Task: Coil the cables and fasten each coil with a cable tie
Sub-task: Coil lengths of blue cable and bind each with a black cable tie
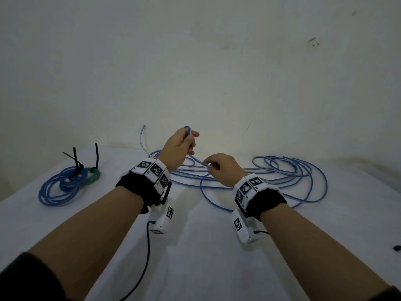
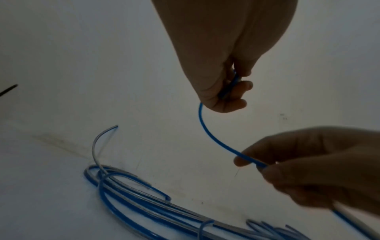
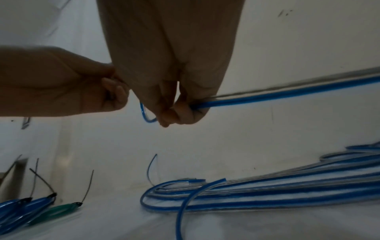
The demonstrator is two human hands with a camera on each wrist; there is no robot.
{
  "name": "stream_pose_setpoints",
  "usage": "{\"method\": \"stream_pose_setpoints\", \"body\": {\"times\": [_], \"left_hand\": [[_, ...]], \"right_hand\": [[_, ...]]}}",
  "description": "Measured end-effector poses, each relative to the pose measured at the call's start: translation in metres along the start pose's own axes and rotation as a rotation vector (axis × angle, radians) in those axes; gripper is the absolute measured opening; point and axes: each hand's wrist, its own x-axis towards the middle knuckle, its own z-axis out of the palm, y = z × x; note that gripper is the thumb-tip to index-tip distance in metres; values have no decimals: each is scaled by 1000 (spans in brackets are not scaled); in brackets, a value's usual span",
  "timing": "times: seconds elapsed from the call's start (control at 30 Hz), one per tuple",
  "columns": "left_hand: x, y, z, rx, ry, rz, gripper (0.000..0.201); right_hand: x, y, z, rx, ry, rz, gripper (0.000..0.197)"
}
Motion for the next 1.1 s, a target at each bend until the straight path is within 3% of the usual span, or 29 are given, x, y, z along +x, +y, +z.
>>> {"method": "stream_pose_setpoints", "body": {"times": [0.2, 0.4, 0.5, 0.67, 0.93, 1.1], "left_hand": [[-7, -12, -6, 504, -145, 105, 16], [-12, -13, -16, 831, -288, -5, 13], [-14, -12, -22, 662, -270, -92, 26], [-17, 3, -8, 230, -296, -179, 31], [-19, 5, -14, 130, -352, -257, 44], [-16, 16, -14, -111, -329, -308, 40]], "right_hand": [[-8, -19, -5, -23, 12, -241, 29], [-7, -9, -10, -147, 182, -315, 5], [-4, -3, -17, -135, 266, -267, 5], [0, -11, -18, -55, 179, -284, 15], [-2, -7, -21, 3, 272, -278, 25], [1, 0, -18, 5, 368, -329, 15]]}}
